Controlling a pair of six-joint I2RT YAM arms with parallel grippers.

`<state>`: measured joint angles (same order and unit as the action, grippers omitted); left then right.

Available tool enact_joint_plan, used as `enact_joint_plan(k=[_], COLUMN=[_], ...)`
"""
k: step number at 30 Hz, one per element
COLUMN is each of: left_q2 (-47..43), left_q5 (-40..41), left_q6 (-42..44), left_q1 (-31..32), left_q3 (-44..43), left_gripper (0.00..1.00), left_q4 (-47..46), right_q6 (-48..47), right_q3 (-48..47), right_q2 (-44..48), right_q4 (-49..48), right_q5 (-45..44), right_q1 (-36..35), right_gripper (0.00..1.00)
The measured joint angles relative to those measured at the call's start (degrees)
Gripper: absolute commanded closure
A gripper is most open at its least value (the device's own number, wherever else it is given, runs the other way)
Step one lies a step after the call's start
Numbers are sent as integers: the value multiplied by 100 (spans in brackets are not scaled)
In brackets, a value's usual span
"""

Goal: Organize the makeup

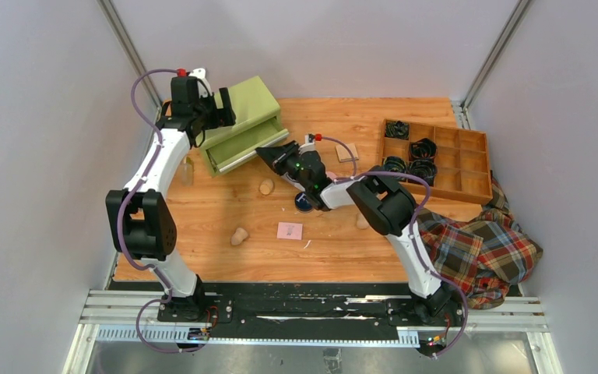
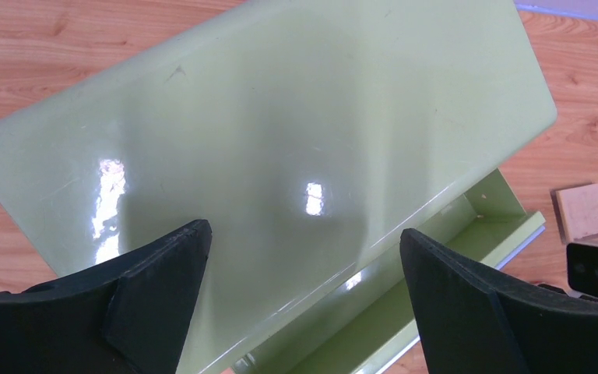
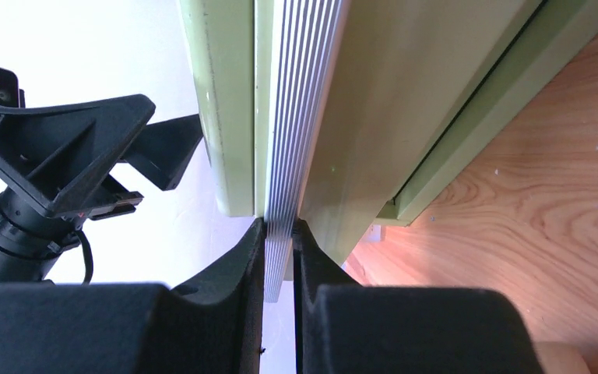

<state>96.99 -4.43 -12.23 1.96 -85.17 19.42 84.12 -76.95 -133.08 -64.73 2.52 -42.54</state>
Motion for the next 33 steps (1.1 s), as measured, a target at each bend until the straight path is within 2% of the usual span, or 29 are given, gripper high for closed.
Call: enact_joint_plan(k=[13,14,17,21,23,28,33], left_q2=[4,4,4,-94,-175,-612,-1707], left_q5=[11,11,28,105,144,337,708], left_q6=[-7,-7,2,11,39,157,155], left_q1=[0,0,0,0,0,0,0], left_q3=[-48,-74,-144,-151,-142,-66,361], left_gripper=[2,2,2,2,2,2,2], left_q4=[74,127,306,525,715,1244,1565], right_q6=[-286,-308,-343,-448,-492,-732,-1154], right_q3=[848,881,960,1117,1250,1753,2531], right_q2=[702,721,730,813,925,1460,2367], right_q4=[122,144,179,149,151,157,179], right_q5=[76,85,103,68,42,42,81], right_q1=[2,-4,-13,11,28,35,68], right_gripper=[99,96,56,31,22,15,13])
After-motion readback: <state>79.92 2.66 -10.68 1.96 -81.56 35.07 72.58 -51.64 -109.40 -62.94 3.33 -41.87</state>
